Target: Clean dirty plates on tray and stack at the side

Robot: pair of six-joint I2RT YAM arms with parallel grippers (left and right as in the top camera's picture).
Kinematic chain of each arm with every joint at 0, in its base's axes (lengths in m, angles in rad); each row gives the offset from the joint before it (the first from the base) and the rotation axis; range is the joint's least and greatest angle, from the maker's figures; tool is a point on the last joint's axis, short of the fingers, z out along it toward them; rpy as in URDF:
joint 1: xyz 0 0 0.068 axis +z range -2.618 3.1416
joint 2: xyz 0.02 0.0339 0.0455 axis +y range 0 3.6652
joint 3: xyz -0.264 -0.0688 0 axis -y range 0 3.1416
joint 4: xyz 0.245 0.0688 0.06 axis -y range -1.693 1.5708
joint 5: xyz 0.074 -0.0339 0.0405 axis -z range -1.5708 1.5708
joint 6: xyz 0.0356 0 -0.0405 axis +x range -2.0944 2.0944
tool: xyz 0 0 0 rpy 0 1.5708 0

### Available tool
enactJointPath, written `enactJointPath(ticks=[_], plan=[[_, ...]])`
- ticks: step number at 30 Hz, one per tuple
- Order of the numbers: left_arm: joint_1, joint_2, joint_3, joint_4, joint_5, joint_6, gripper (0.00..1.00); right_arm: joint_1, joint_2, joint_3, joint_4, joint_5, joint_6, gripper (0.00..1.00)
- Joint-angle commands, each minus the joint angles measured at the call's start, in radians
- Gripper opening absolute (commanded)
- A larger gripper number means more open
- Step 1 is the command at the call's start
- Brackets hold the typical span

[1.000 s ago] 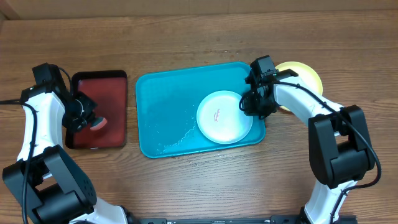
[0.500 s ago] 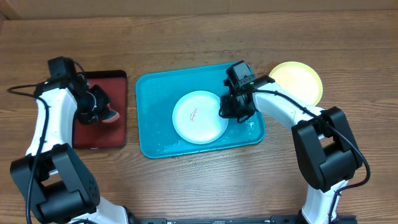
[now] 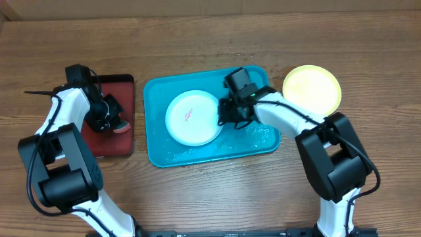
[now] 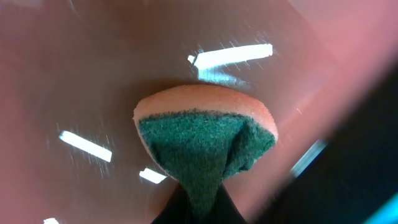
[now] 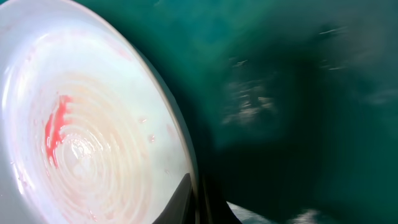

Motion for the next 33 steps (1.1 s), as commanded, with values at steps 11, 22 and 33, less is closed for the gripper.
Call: enactJointPath(ticks=[11, 22, 33], plan=[[0.022, 0.054, 0.027, 0.008, -0.120, 0.023, 0.36, 0.070, 0.042, 0.005, 0.002, 0.041, 0.010, 0.04], [0.042, 0.013, 0.101, -0.098, -0.090, 0.022, 0.59, 0.071, 0.042, 0.005, 0.007, 0.049, 0.010, 0.05], [0.041, 0.013, 0.046, -0.072, -0.055, 0.018, 0.25, 0.070, 0.042, 0.005, 0.006, 0.051, 0.010, 0.08]])
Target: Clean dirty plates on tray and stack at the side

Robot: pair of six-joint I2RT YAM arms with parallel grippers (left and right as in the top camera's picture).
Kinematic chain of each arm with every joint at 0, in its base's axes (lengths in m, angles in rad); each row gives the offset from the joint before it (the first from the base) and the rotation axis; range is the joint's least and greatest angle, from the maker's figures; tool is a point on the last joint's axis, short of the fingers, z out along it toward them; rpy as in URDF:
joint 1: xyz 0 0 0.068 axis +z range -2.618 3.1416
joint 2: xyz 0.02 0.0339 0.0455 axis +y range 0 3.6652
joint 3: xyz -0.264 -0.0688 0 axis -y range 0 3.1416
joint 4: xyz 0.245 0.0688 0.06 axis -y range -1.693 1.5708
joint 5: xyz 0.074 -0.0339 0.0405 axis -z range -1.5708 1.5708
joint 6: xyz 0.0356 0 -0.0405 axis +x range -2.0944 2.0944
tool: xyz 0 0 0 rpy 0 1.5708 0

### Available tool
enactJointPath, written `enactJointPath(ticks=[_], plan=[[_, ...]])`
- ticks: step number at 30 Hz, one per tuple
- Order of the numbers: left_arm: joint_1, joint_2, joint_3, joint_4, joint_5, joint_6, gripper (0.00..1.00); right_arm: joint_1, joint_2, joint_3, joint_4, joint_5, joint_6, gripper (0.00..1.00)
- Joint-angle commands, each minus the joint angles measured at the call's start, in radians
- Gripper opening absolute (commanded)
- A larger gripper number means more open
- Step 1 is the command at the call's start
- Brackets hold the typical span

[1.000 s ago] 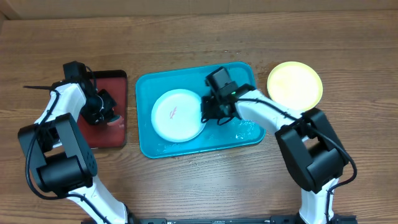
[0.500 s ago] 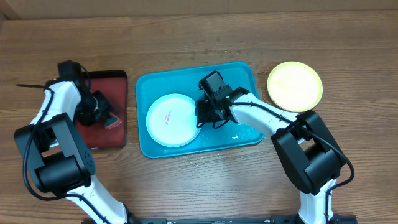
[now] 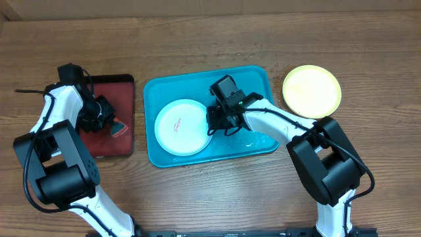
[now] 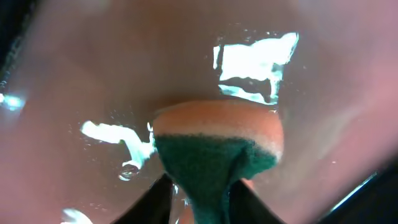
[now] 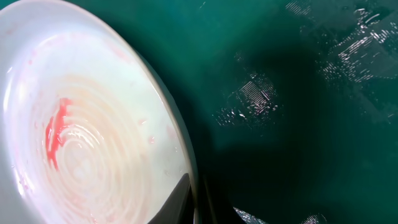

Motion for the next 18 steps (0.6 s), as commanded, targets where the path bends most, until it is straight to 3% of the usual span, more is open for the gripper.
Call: enactJointPath(ticks=[1, 4, 13, 18], plan=[[-0.002, -0.015, -0.014, -0.004, 0.019, 0.000, 0.24, 0.001, 0.038, 0.004, -0.008, 0.036, 0.004, 0.08], [-0.002, -0.016, -0.010, -0.005, 0.023, 0.001, 0.04, 0.001, 0.038, 0.004, -0.008, 0.036, 0.004, 0.08], [0.006, -0.016, 0.165, -0.178, 0.032, 0.003, 0.04, 0.001, 0.038, 0.004, -0.008, 0.060, 0.005, 0.04], [-0.002, -0.015, 0.137, -0.138, 0.018, 0.003, 0.04, 0.001, 0.038, 0.004, 0.000, 0.063, 0.004, 0.04]])
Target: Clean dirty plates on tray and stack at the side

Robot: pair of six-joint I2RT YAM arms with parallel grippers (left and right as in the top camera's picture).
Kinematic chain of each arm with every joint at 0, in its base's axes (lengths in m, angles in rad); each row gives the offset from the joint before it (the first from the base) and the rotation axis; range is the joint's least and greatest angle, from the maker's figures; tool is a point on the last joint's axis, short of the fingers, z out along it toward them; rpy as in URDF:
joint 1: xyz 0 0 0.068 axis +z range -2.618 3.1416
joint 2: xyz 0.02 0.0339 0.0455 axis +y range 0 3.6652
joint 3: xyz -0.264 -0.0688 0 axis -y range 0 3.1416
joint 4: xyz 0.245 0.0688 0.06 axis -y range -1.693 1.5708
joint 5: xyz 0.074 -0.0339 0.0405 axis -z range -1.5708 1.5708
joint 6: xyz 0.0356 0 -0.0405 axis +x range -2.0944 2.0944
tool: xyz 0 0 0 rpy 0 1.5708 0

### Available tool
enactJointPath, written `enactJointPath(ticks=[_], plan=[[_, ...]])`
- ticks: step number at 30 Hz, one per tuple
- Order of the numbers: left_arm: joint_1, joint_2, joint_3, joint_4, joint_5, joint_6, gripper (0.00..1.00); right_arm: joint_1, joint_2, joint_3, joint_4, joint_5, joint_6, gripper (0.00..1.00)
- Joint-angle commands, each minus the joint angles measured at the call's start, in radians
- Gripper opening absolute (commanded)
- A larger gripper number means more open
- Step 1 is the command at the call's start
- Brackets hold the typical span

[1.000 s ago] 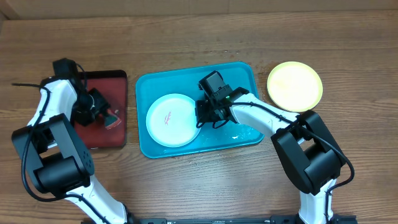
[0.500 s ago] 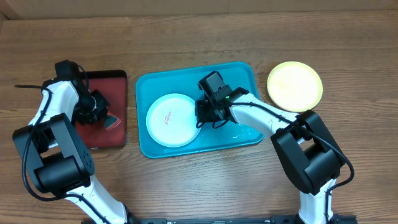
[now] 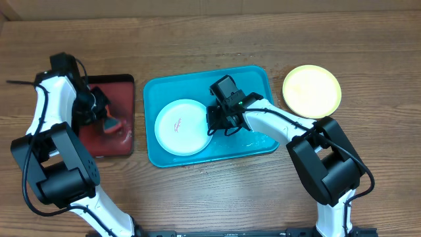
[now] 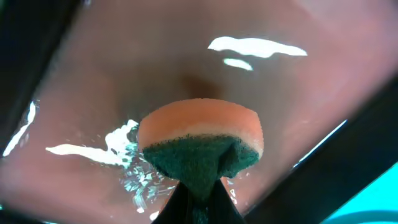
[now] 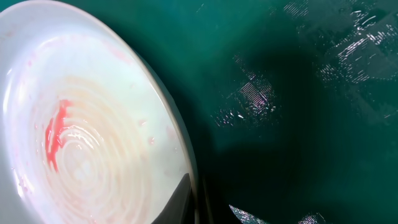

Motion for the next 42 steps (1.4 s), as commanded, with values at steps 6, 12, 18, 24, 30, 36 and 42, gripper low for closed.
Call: enactJointPath(ticks=[6, 12, 18, 24, 30, 36, 42], plan=[[-0.002, -0.015, -0.198, 0.213, 0.000, 0.001, 0.04, 0.001, 0.038, 0.004, -0.002, 0.056, 0.001, 0.04], [0.000, -0.025, -0.212, 0.245, 0.000, 0.002, 0.04, 0.001, 0.038, 0.002, -0.002, 0.056, 0.001, 0.04], [0.000, -0.084, -0.050, 0.095, 0.013, 0.002, 0.04, 0.001, 0.038, 0.002, -0.002, 0.056, 0.001, 0.04], [-0.007, -0.204, 0.117, -0.061, 0.246, 0.067, 0.04, 0.001, 0.038, 0.002, 0.006, 0.058, -0.006, 0.04], [-0.061, -0.270, 0.119, -0.123, 0.367, 0.133, 0.04, 0.001, 0.038, 0.003, 0.003, 0.097, -0.007, 0.07], [-0.182, -0.251, 0.034, -0.127, 0.365, 0.132, 0.04, 0.001, 0.038, 0.003, 0.002, 0.097, -0.006, 0.10], [-0.347, -0.235, -0.137, 0.040, 0.364, 0.130, 0.04, 0.000, 0.038, 0.002, 0.002, 0.097, -0.006, 0.06]])
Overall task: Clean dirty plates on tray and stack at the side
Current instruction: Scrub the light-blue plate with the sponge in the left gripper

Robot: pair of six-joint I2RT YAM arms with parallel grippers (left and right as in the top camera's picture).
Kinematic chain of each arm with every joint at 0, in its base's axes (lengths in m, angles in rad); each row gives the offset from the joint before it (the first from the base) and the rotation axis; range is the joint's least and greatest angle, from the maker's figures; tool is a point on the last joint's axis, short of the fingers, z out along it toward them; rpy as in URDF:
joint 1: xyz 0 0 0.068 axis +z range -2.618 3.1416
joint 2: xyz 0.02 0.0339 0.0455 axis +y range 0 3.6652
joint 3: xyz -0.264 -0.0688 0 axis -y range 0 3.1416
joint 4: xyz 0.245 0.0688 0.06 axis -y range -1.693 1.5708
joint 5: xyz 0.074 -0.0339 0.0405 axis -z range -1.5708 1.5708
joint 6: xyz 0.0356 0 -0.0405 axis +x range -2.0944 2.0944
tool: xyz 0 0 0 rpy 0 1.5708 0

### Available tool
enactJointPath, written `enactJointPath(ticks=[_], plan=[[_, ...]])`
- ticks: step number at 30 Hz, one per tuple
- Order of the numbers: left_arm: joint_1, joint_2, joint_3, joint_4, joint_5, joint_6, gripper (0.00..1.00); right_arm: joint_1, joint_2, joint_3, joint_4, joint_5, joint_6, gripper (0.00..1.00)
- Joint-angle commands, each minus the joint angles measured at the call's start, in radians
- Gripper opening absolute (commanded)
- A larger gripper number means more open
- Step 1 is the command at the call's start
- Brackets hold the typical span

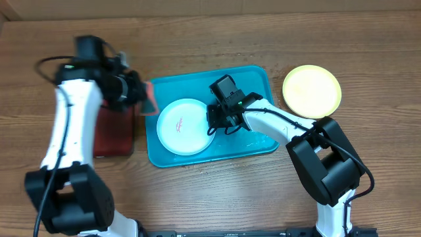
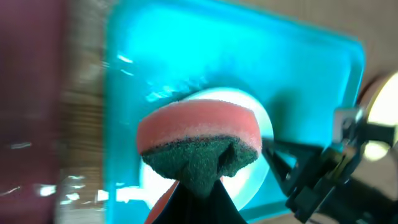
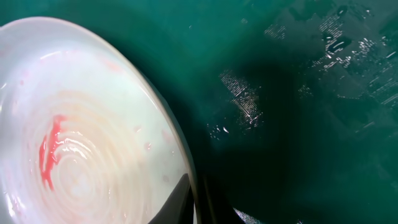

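A white plate (image 1: 183, 125) with a red smear lies in the left half of the teal tray (image 1: 260, 76). My right gripper (image 1: 214, 122) is shut on the plate's right rim; in the right wrist view the rim runs between its fingers (image 3: 194, 198) and the red smear (image 3: 48, 151) shows on the plate. My left gripper (image 1: 146, 99) is shut on an orange sponge with a green scouring side (image 2: 198, 140), held in the air above the tray's left edge, just left of the plate (image 2: 245, 109).
A dark red tray (image 1: 108, 128) lies left of the teal tray, partly under my left arm. A clean yellow plate (image 1: 312, 89) sits on the wooden table at the right. Water drops glint on the teal tray's floor (image 3: 298, 68).
My left gripper has moved right with the sponge, from over the dark red tray to above the teal tray's left edge. The right gripper and the white plate have stayed put.
The left gripper held the sponge over the wet dark red tray through all three earlier moments. The right gripper, shut on the white plate's rim, shifted the plate a little toward the tray's left and front. Now the sponge hangs beside the plate.
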Motion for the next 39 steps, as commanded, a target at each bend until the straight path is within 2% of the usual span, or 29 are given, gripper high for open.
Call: enactJointPath(ticks=[1, 8, 13, 18, 27, 31, 35, 39], plan=[[-0.080, 0.020, -0.082, 0.058, 0.027, 0.010, 0.04, -0.002, 0.037, -0.002, -0.008, 0.043, -0.002, 0.06], [-0.227, 0.075, -0.214, 0.248, -0.077, -0.145, 0.04, -0.002, 0.037, -0.002, -0.007, 0.043, -0.001, 0.04], [-0.288, 0.154, -0.224, 0.329, -0.086, -0.159, 0.04, -0.002, 0.037, -0.002, -0.006, 0.043, -0.001, 0.04], [-0.314, 0.224, -0.224, 0.367, -0.180, -0.165, 0.04, -0.002, 0.037, -0.002, -0.006, 0.043, -0.001, 0.04], [-0.290, 0.221, -0.200, 0.257, -0.584, -0.165, 0.04, -0.002, 0.037, -0.002, -0.007, 0.043, -0.001, 0.04], [-0.274, 0.220, -0.137, 0.170, -0.705, -0.165, 0.04, -0.002, 0.037, -0.002, -0.006, 0.043, -0.001, 0.04], [-0.273, 0.220, -0.060, 0.116, -0.721, -0.165, 0.04, -0.002, 0.037, -0.002, -0.006, 0.043, -0.001, 0.04], [-0.274, 0.220, 0.007, 0.084, -0.625, -0.166, 0.04, -0.002, 0.037, -0.002, -0.005, 0.043, -0.002, 0.04]])
